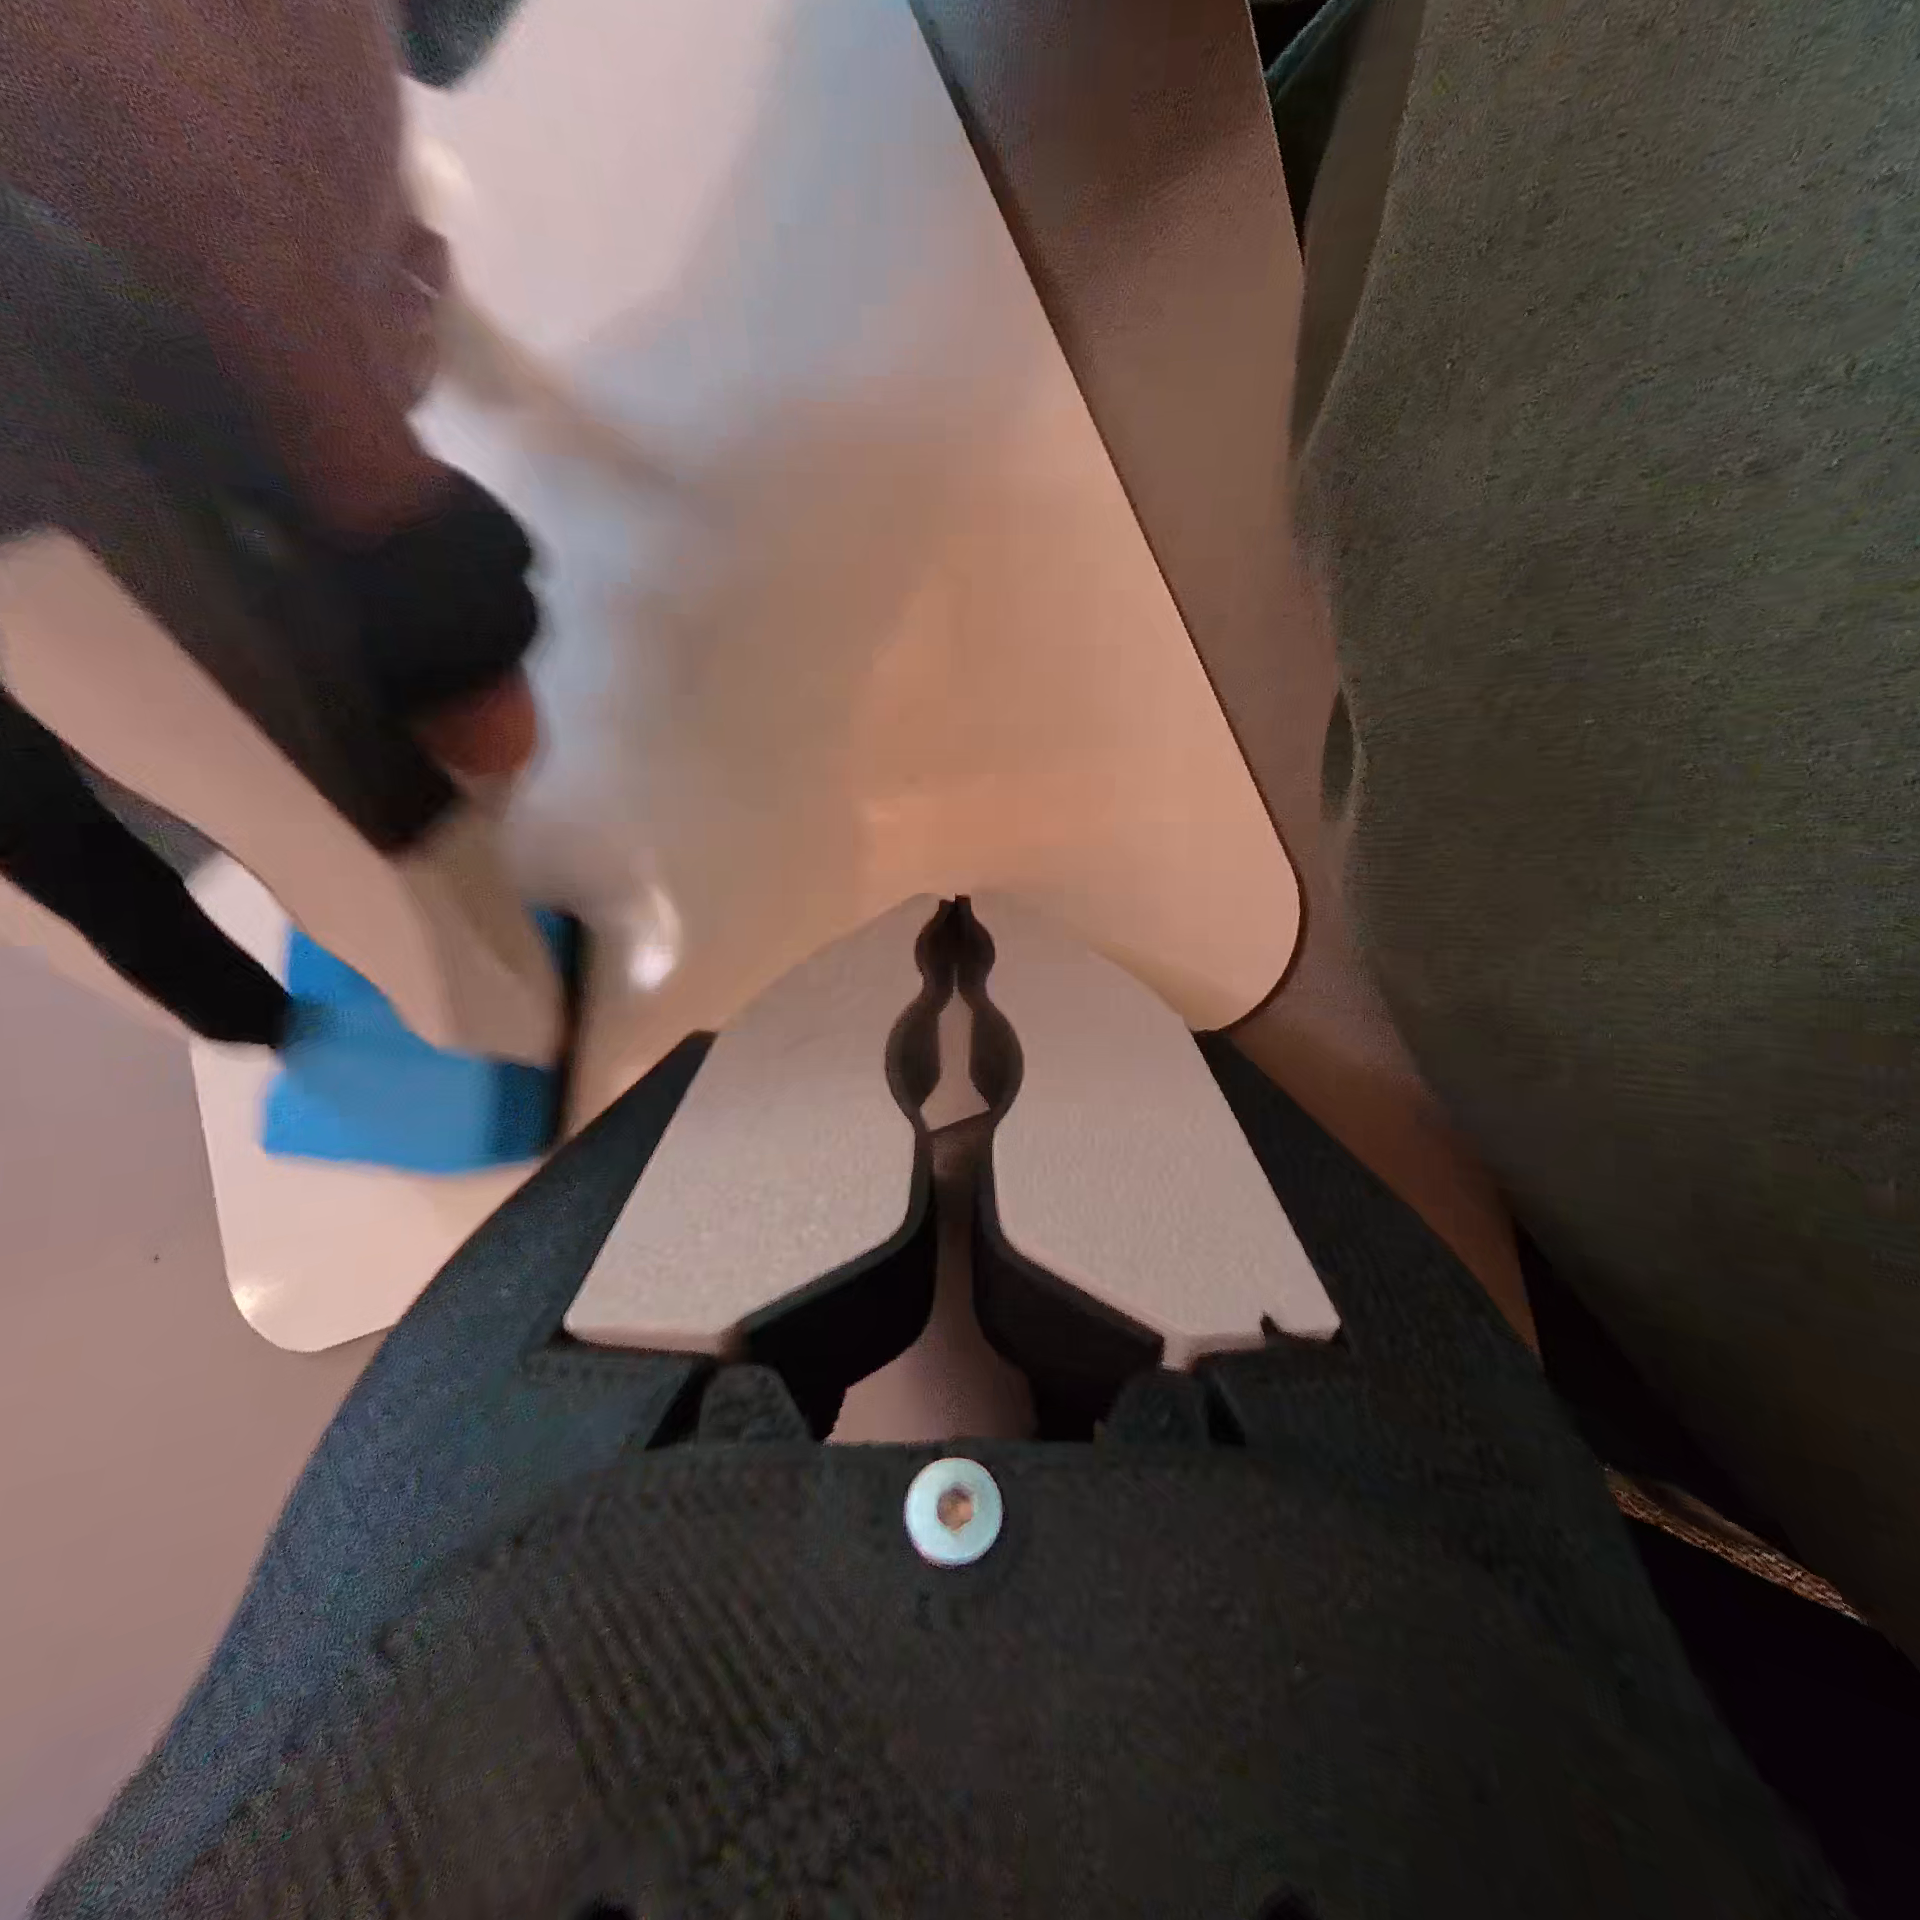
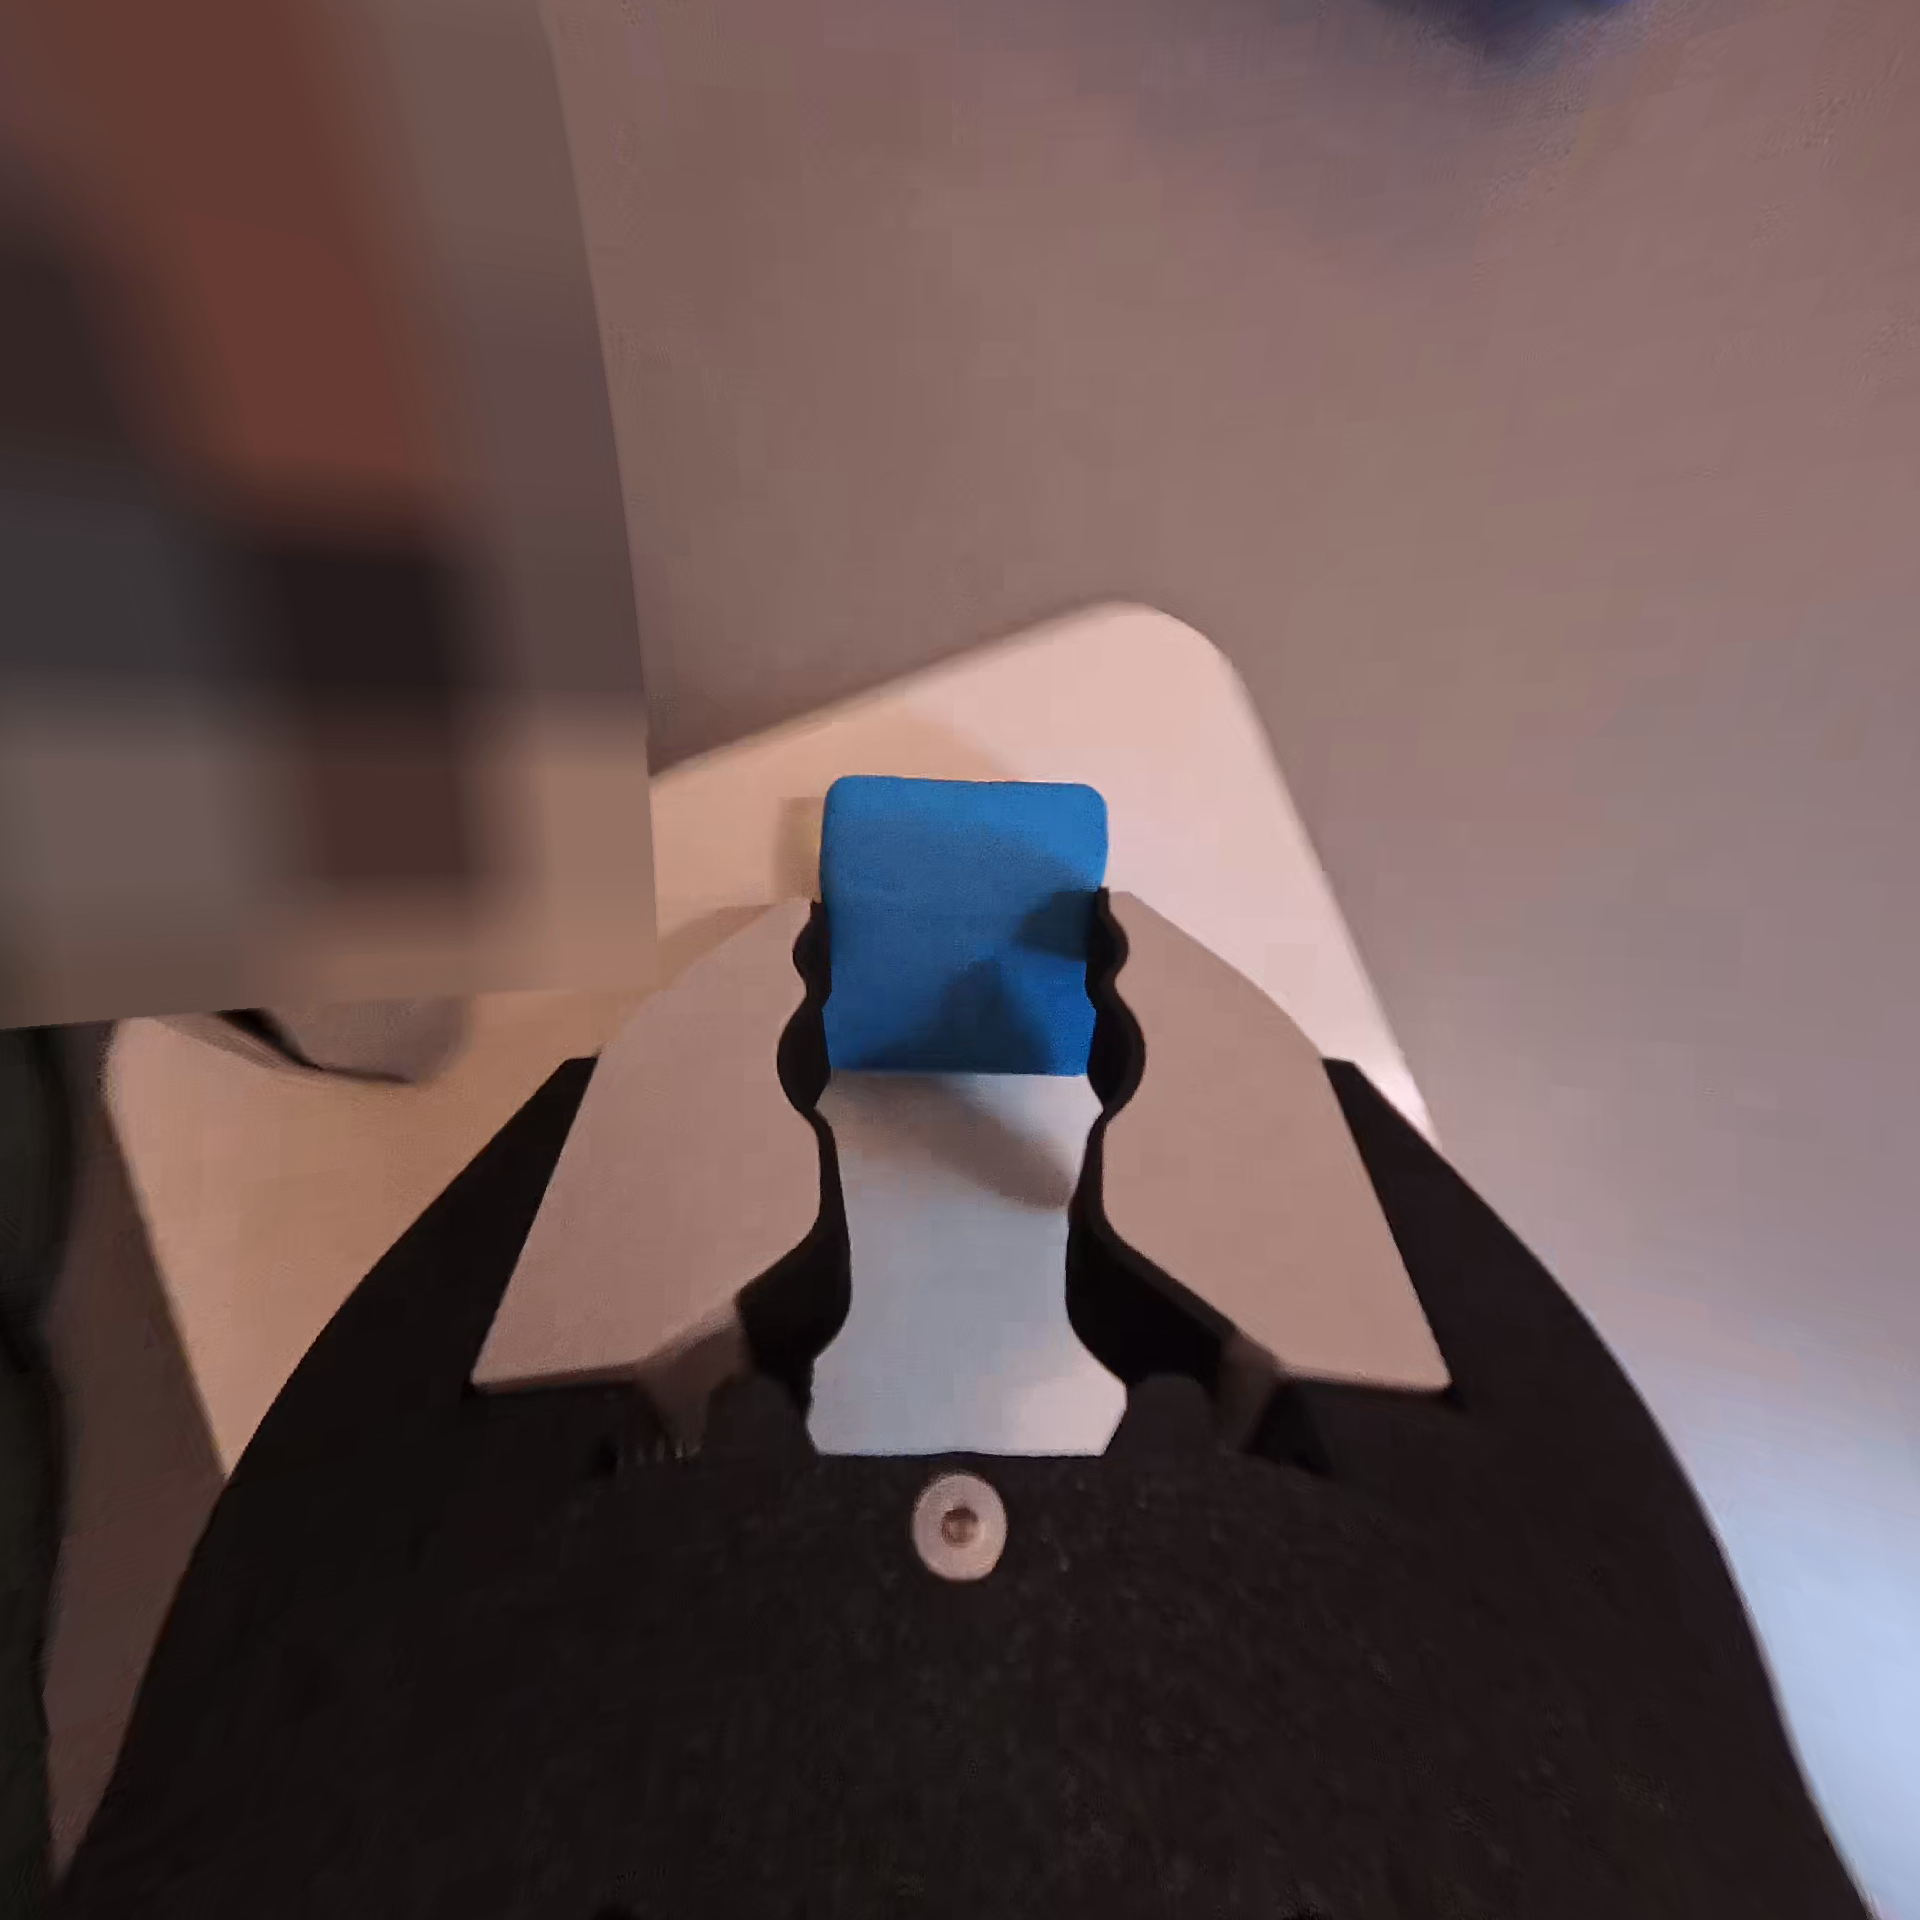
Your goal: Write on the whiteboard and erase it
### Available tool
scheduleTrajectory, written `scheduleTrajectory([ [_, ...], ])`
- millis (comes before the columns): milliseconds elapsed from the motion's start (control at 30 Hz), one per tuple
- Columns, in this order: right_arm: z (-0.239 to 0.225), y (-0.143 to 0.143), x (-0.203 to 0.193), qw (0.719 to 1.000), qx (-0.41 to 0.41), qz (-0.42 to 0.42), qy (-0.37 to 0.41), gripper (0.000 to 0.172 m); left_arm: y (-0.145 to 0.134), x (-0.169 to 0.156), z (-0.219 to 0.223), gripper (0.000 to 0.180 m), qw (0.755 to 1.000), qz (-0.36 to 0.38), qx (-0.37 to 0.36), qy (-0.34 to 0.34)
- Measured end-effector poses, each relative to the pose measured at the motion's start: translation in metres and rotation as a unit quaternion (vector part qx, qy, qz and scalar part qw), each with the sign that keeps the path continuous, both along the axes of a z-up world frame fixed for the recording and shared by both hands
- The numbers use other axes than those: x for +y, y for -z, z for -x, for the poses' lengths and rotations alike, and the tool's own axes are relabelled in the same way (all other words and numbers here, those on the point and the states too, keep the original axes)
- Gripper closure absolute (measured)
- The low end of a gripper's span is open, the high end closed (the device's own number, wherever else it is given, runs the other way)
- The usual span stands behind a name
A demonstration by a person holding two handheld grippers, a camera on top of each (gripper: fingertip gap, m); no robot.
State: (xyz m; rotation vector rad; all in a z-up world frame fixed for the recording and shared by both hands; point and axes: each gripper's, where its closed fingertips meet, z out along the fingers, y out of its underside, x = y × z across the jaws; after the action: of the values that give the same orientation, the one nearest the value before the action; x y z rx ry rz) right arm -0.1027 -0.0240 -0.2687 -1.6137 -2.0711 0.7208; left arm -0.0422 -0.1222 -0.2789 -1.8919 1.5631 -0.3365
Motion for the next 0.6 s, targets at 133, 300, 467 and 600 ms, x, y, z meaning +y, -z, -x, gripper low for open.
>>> scheduleTrajectory([
  [133,0.023,0.000,0.018,1.000,0.018,-0.007,0.023,0.123,0.000,-0.001,-0.002,0.180,1.000,-0.002,-0.002,-0.001],
  [300,-0.055,0.000,0.066,0.993,-0.018,-0.003,0.113,0.123,0.001,-0.001,-0.002,0.180,1.000,0.003,-0.006,0.001],
  [467,-0.028,0.000,-0.036,1.000,0.009,-0.009,-0.023,0.123,0.001,-0.002,-0.002,0.180,1.000,0.013,-0.010,0.001],
  [600,-0.003,0.000,0.054,0.994,0.012,-0.025,0.102,0.123,0.001,-0.002,-0.002,0.180,1.000,0.006,-0.006,-0.005],
])
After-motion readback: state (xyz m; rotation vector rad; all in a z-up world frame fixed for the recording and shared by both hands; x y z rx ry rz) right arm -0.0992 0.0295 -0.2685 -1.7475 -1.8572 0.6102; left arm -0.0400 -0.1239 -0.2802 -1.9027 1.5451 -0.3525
